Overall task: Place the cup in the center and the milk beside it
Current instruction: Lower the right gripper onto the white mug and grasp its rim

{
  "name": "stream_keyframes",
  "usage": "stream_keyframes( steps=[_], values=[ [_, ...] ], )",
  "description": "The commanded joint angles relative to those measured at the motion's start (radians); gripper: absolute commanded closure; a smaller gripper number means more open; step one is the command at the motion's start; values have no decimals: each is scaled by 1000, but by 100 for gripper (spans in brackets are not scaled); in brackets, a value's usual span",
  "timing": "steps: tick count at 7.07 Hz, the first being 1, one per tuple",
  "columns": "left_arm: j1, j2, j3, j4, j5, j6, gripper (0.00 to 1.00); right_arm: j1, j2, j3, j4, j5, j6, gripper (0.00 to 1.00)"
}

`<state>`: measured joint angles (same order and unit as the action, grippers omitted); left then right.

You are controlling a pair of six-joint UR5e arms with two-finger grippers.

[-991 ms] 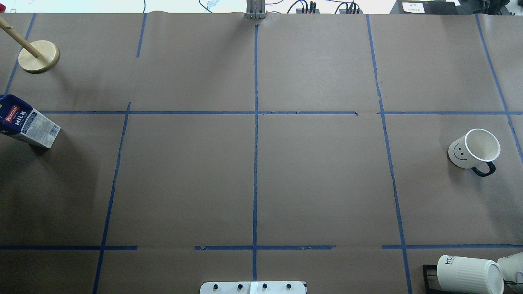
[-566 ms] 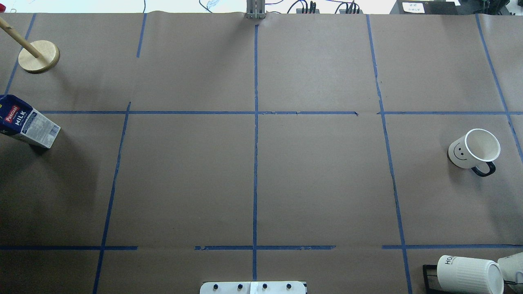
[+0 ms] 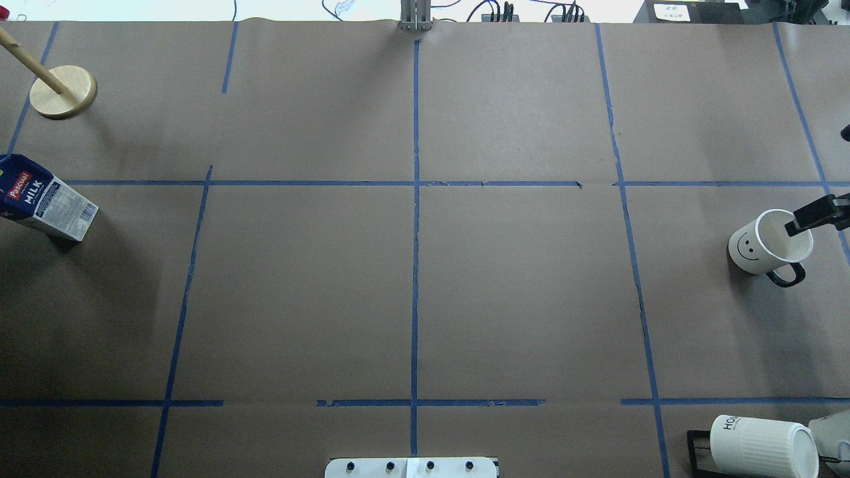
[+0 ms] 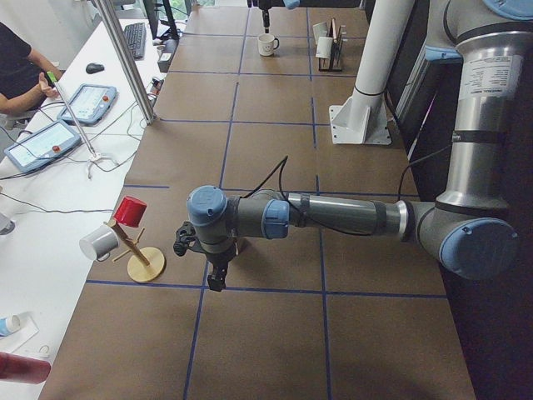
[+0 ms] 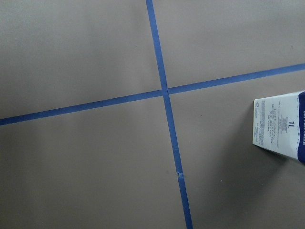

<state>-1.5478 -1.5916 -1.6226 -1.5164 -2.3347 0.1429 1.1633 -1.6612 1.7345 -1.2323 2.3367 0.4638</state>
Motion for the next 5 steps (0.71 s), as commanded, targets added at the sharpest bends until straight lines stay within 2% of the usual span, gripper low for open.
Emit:
stream_keyframes(
  steps=[1, 5],
  values=[
    [0, 1, 1, -1, 0, -8, 0, -47, -26, -29, 115, -25, 127, 10],
    [0, 9, 4, -2, 0, -22, 0, -10, -25, 19, 116, -24, 133, 10]
  ],
)
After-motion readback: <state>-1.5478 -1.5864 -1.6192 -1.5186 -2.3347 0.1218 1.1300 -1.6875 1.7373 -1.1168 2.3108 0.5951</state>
